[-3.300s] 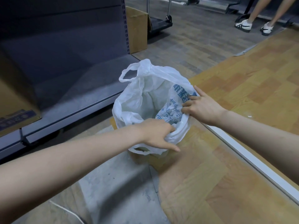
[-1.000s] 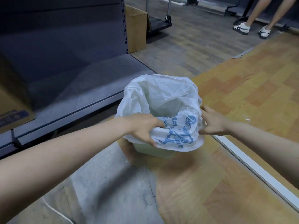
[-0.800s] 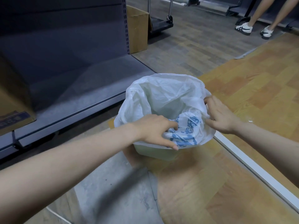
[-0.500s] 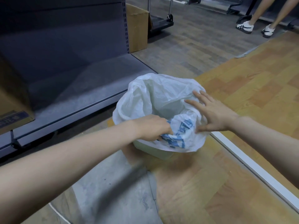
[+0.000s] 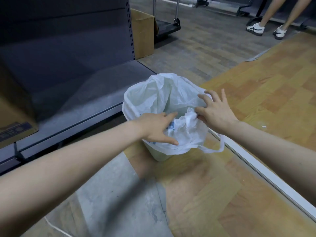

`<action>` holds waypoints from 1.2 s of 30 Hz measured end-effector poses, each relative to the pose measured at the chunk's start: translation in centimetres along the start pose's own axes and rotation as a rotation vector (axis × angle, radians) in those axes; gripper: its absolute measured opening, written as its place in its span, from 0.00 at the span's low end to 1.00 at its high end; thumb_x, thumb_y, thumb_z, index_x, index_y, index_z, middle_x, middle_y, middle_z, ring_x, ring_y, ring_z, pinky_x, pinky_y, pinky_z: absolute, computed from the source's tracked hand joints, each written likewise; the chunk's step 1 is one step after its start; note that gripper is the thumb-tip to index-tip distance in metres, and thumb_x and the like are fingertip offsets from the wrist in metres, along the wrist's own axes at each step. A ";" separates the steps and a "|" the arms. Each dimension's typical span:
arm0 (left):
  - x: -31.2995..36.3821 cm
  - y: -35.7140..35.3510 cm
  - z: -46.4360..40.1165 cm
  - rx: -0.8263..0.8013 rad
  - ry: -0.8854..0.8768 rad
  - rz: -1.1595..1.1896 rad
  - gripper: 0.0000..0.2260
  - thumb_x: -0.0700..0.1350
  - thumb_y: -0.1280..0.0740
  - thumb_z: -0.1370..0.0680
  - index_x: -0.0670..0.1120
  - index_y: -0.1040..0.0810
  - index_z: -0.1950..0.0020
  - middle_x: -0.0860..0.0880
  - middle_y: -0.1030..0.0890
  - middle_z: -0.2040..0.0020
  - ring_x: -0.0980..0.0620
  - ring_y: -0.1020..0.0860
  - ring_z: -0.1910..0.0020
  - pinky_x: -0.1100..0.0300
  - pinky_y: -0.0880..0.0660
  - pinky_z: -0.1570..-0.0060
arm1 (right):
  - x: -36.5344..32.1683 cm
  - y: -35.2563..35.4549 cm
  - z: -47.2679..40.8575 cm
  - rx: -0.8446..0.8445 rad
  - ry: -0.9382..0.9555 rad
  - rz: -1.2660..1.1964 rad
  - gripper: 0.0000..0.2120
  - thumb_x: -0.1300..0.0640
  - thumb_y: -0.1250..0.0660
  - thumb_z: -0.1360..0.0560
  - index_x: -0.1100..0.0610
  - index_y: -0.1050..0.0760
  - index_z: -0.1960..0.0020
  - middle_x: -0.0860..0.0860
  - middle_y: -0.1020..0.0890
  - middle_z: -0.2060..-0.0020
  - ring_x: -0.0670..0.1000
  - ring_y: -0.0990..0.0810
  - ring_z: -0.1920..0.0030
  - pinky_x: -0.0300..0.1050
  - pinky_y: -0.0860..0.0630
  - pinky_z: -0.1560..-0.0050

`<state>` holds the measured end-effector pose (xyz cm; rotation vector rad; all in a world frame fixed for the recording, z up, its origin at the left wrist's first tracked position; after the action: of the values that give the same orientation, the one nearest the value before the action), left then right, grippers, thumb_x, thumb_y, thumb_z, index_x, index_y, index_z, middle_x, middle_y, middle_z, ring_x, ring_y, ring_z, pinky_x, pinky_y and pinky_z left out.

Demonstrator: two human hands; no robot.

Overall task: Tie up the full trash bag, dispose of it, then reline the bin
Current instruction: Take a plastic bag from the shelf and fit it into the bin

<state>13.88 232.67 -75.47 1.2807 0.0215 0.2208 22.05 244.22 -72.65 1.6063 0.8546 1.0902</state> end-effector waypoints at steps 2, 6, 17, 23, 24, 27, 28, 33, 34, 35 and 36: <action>0.5 -0.8 -0.6 0.030 0.015 -0.047 0.27 0.60 0.39 0.23 0.48 0.41 0.30 0.47 0.24 0.48 0.45 0.23 0.52 0.55 0.29 0.59 | 0.0 -0.9 0.0 -0.099 -0.050 -0.118 0.09 0.54 0.40 0.22 0.57 0.27 0.45 0.64 0.43 0.27 0.65 0.35 0.31 0.62 0.34 0.39; 0.5 -1.7 -1.0 -0.005 -0.020 0.112 0.10 0.45 0.41 0.21 0.49 0.32 0.40 0.52 0.32 0.67 0.51 0.30 0.68 0.57 0.35 0.69 | 0.3 -2.4 0.7 -0.176 -0.077 -0.282 0.20 0.65 0.37 0.25 0.53 0.36 0.36 0.58 0.53 0.24 0.63 0.21 0.57 0.48 0.27 0.66; -5.4 -1.4 1.1 -0.212 0.064 0.101 0.13 0.31 0.44 0.29 0.45 0.26 0.52 0.48 0.25 0.56 0.46 0.26 0.54 0.58 0.33 0.57 | 0.2 -2.4 1.8 -0.036 -0.083 -0.355 0.14 0.68 0.39 0.26 0.58 0.29 0.43 0.55 0.21 0.58 0.60 0.24 0.53 0.50 0.28 0.63; -5.1 -1.6 1.1 -0.211 0.124 0.073 0.18 0.39 0.33 0.31 0.47 0.26 0.41 0.50 0.23 0.52 0.47 0.24 0.51 0.56 0.27 0.57 | -0.3 1.2 1.9 0.273 -0.041 -0.224 0.13 0.60 0.25 0.34 0.63 0.22 0.52 0.58 0.21 0.55 0.60 0.23 0.56 0.47 0.31 0.59; -4.6 -1.5 1.0 -0.200 0.103 0.140 0.21 0.41 0.31 0.32 0.50 0.28 0.39 0.52 0.24 0.50 0.48 0.24 0.50 0.55 0.25 0.53 | -0.6 1.9 2.0 0.323 -0.007 -0.187 0.10 0.62 0.24 0.35 0.63 0.22 0.56 0.58 0.21 0.59 0.60 0.22 0.59 0.48 0.29 0.59; -3.2 -1.3 0.7 -0.139 0.025 0.290 0.23 0.46 0.27 0.32 0.52 0.28 0.39 0.55 0.24 0.48 0.52 0.25 0.49 0.57 0.27 0.51 | -1.6 3.0 2.7 0.419 0.137 -0.059 0.06 0.69 0.26 0.38 0.62 0.21 0.65 0.55 0.19 0.66 0.58 0.22 0.67 0.50 0.24 0.54; -3.0 -1.4 0.5 -0.115 0.019 0.282 0.21 0.46 0.28 0.31 0.52 0.27 0.40 0.55 0.24 0.50 0.52 0.25 0.50 0.59 0.30 0.54 | -1.9 2.7 3.0 0.413 0.184 -0.015 0.07 0.70 0.27 0.39 0.61 0.21 0.66 0.55 0.19 0.67 0.57 0.21 0.67 0.52 0.23 0.52; -3.2 -1.7 -0.2 -0.054 0.017 0.230 0.03 0.39 0.33 0.26 0.46 0.24 0.55 0.47 0.20 0.56 0.45 0.23 0.54 0.56 0.30 0.58 | -4.2 1.1 4.1 0.308 0.367 0.080 0.10 0.72 0.40 0.41 0.59 0.27 0.74 0.54 0.25 0.75 0.55 0.24 0.73 0.58 0.19 0.54; -3.2 -1.8 -0.2 -0.065 0.024 0.230 0.04 0.39 0.33 0.26 0.47 0.26 0.57 0.47 0.21 0.57 0.46 0.23 0.55 0.56 0.30 0.59 | -4.8 0.8 4.0 0.253 0.392 0.085 0.10 0.71 0.38 0.43 0.58 0.27 0.76 0.53 0.26 0.77 0.54 0.25 0.74 0.55 0.19 0.56; -3.3 -1.8 -0.2 -0.073 0.032 0.231 0.05 0.38 0.34 0.26 0.47 0.27 0.58 0.47 0.21 0.58 0.46 0.24 0.57 0.56 0.31 0.59 | -5.2 0.4 3.8 0.183 0.410 0.083 0.11 0.72 0.33 0.47 0.57 0.27 0.77 0.52 0.27 0.78 0.53 0.25 0.74 0.51 0.19 0.58; -3.3 -1.8 -0.3 -0.079 0.041 0.233 0.04 0.38 0.34 0.26 0.45 0.27 0.58 0.46 0.21 0.58 0.45 0.24 0.57 0.55 0.31 0.59 | -5.5 -0.1 3.7 0.117 0.414 0.088 0.13 0.72 0.28 0.52 0.57 0.26 0.77 0.51 0.26 0.77 0.53 0.24 0.73 0.49 0.19 0.59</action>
<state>10.88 231.85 -77.61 1.1990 -0.1015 0.4441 23.60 238.07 -74.60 1.5476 1.1440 1.4902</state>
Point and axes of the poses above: each hand's wrist, its own z-axis away from the middle knuckle, its own y-axis out of the back of the hand, x = y × z, the point moved 9 cm from there along -z, towards the middle knuckle
